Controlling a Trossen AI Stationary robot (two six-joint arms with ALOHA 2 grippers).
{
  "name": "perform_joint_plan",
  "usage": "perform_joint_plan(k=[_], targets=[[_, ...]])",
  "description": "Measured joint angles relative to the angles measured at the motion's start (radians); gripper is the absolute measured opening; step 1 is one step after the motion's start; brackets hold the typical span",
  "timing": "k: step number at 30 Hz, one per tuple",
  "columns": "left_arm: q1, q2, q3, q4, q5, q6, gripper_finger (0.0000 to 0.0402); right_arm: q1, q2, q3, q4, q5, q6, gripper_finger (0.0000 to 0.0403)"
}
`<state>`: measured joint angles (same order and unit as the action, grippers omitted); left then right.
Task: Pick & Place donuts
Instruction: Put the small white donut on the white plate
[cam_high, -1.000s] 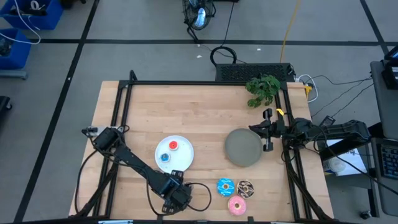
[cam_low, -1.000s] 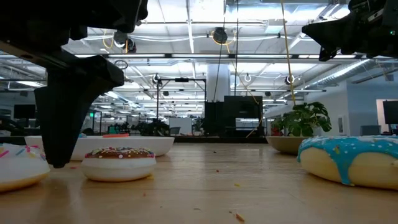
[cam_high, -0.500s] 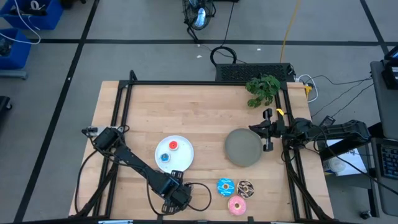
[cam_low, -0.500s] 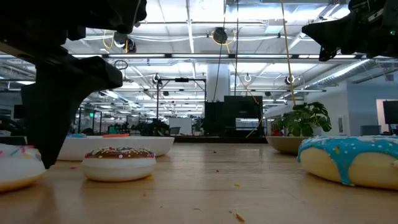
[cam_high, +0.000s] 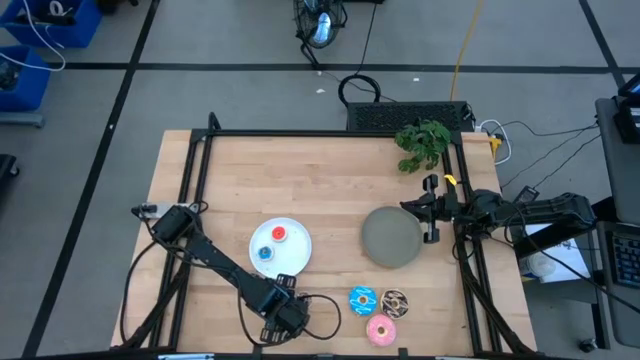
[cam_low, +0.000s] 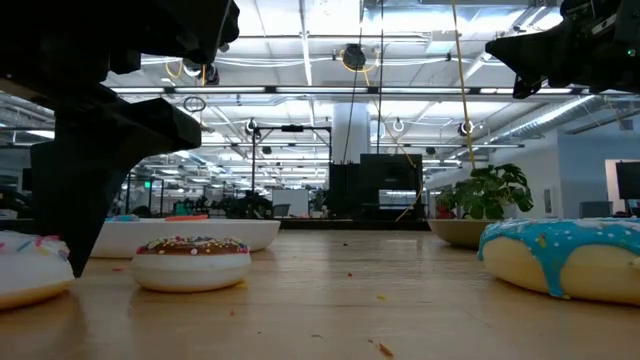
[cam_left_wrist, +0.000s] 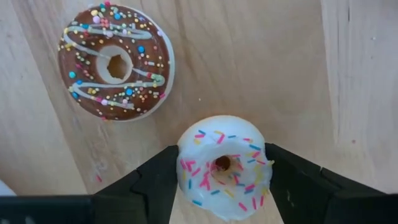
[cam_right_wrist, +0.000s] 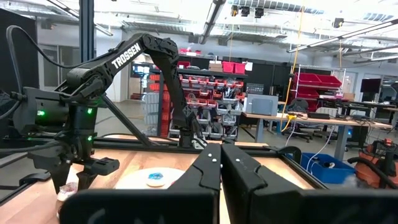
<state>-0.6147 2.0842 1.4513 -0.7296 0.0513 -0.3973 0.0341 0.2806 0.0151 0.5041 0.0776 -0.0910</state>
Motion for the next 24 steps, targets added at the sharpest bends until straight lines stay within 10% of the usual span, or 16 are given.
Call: perform_joint_plan(k=[24], targets=[[0.012,-0.004,0.095,-0.102,0.001,0.046,0.0229,0.0,0.0,0.0,0.0,0.0,0.0,0.0]])
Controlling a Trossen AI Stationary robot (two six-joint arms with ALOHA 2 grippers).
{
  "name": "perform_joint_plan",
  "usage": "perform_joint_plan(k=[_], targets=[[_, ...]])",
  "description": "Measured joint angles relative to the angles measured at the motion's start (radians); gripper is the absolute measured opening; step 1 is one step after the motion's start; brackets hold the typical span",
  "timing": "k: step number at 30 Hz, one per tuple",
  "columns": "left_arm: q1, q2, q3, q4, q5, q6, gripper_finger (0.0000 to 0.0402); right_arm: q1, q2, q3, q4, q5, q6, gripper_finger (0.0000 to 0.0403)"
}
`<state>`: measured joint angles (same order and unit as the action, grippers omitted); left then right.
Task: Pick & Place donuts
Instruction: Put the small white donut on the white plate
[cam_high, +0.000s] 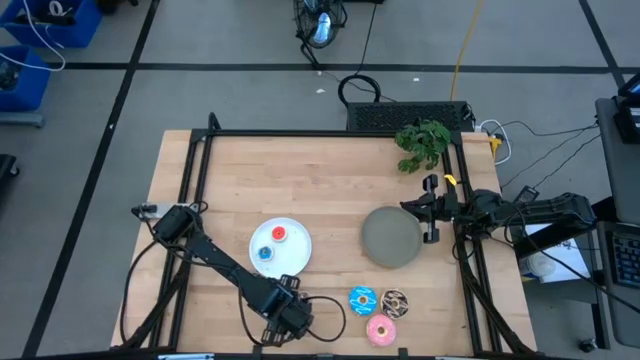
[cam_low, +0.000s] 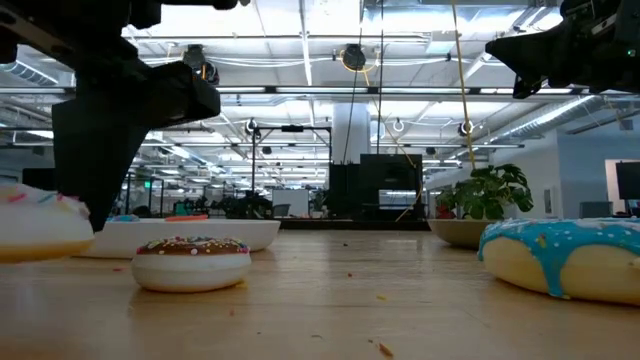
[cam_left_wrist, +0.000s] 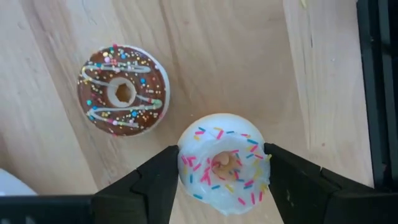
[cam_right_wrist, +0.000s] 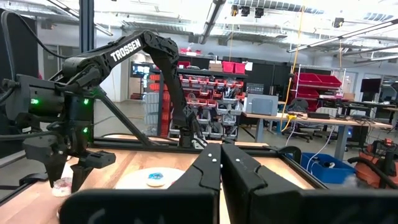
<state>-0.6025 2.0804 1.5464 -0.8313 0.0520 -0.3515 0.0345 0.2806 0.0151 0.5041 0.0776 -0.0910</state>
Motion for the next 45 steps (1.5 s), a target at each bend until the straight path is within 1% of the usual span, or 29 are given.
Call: perform_joint_plan(k=[2,5,11,22,27,32,39,45], targets=[[0.002,0.0,0.015,-0.025,0.0,0.0,0.0229,0.0,0.0,0.0,0.0,0.0,0.0,0.0],[0.005,0.0,0.063,-0.11,-0.001,-0.008,0.0229,0.0,0.0,0.0,0.0,0.0,0.0,0.0],[0.018,0.0,0.216,-0.269,-0.029,-0.005,0.0229,0.0,0.0,0.0,0.0,0.0,0.0,0.0],[0.048,-0.002,0.465,-0.466,-0.03,0.018,0.023,0.0,0.0,0.0,-0.003,0.0,0.0,0.0],[0.054,-0.003,0.558,-0.579,-0.054,0.019,0.023,0.0,0.0,0.0,-0.005,0.0,0.0,0.0],[0.067,-0.048,0.577,-0.611,-0.062,0.004,0.023,0.0,0.0,0.0,-0.005,0.0,0.001,0.0],[0.079,-0.143,0.573,-0.642,-0.159,-0.03,0.023,0.0,0.0,0.0,-0.005,0.0,0.001,0.0],[0.104,-0.193,0.573,-0.71,-0.188,-0.066,0.023,0.0,0.0,0.0,-0.005,0.0,0.001,0.0]])
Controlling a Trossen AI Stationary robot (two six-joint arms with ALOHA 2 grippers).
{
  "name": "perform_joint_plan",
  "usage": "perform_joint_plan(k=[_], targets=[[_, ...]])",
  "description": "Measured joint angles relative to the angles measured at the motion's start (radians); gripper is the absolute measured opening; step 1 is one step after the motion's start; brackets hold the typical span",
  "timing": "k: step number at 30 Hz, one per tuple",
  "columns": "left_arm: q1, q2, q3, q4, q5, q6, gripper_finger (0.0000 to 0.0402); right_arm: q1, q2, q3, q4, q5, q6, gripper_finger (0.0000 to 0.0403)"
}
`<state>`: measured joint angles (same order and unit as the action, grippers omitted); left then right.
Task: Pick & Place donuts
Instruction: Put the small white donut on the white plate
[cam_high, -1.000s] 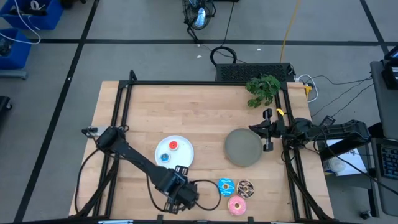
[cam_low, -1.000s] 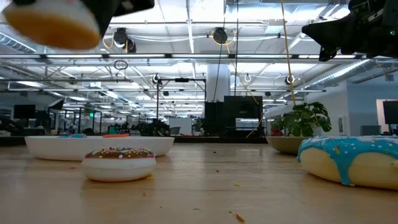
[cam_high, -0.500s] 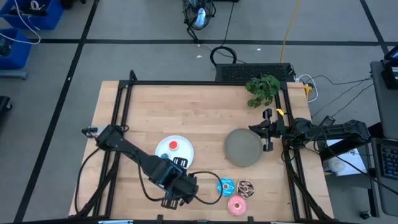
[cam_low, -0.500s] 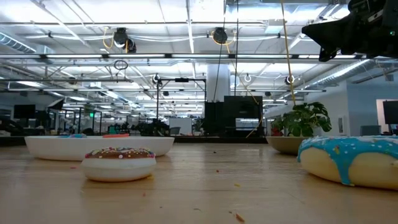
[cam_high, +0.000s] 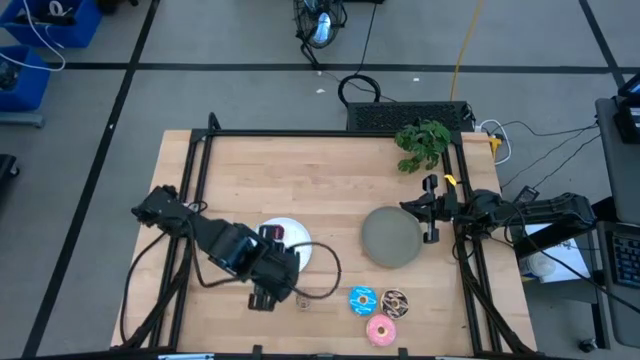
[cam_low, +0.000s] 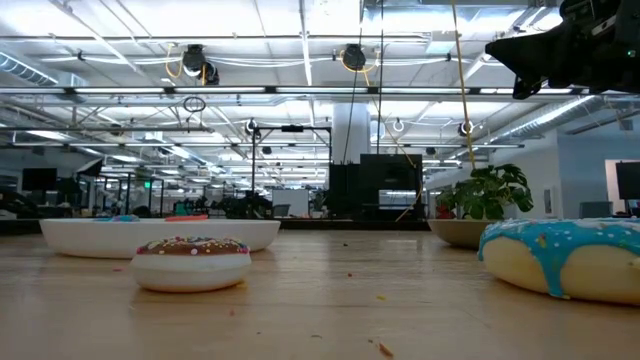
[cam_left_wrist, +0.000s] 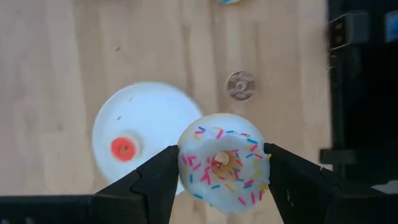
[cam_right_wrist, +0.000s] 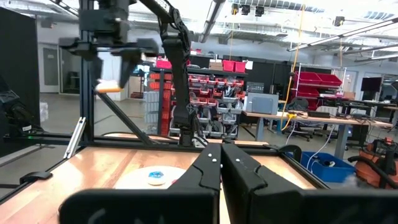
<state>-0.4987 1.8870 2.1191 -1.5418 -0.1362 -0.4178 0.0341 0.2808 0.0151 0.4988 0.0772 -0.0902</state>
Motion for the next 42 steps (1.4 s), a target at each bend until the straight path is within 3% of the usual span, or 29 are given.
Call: perform_joint_plan(k=[24,33,42], targets=[[0.039,-0.022,-0.001,-0.029,-0.006,0.009,0.023,0.0,0.0,0.0,-0.002,0.0,0.0,0.0],[0.072,-0.022,-0.002,-0.028,-0.064,0.071,0.023,0.0,0.0,0.0,-0.002,0.0,0.0,0.0],[0.154,-0.023,-0.143,0.04,-0.049,0.159,0.023,0.0,0.0,0.0,-0.002,0.0,-0.001,0.0]])
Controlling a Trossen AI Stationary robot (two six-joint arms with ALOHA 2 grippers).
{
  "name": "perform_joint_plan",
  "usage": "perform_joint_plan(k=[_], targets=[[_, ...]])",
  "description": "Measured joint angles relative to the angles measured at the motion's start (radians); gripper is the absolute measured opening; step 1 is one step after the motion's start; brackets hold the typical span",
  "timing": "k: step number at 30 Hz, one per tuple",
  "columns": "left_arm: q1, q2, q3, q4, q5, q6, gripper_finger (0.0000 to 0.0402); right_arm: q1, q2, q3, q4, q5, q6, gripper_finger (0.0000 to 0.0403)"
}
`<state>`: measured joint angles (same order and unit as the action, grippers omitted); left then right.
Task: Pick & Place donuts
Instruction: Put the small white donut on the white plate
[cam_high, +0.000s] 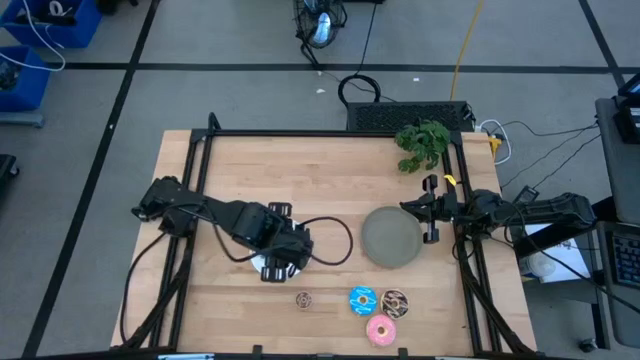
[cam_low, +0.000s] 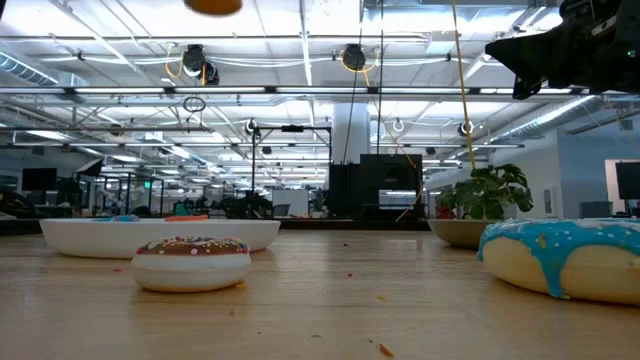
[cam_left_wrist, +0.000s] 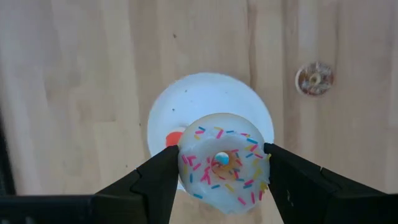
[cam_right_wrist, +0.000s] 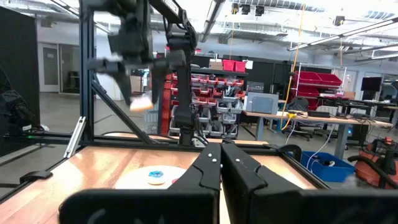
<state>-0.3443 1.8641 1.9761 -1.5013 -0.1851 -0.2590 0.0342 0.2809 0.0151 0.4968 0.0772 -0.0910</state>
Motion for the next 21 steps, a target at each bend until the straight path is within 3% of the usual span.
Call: perform_joint_plan(k=[10,21], targets=[[0.081,0.002,-0.282,0.254,0.09,0.12,0.023,0.0,0.0,0.0,0.0,0.0,-0.001,0.0],[0.125,0.002,-0.529,0.514,0.15,0.149,0.023,0.0,0.0,0.0,0.0,0.0,-0.003,0.0]])
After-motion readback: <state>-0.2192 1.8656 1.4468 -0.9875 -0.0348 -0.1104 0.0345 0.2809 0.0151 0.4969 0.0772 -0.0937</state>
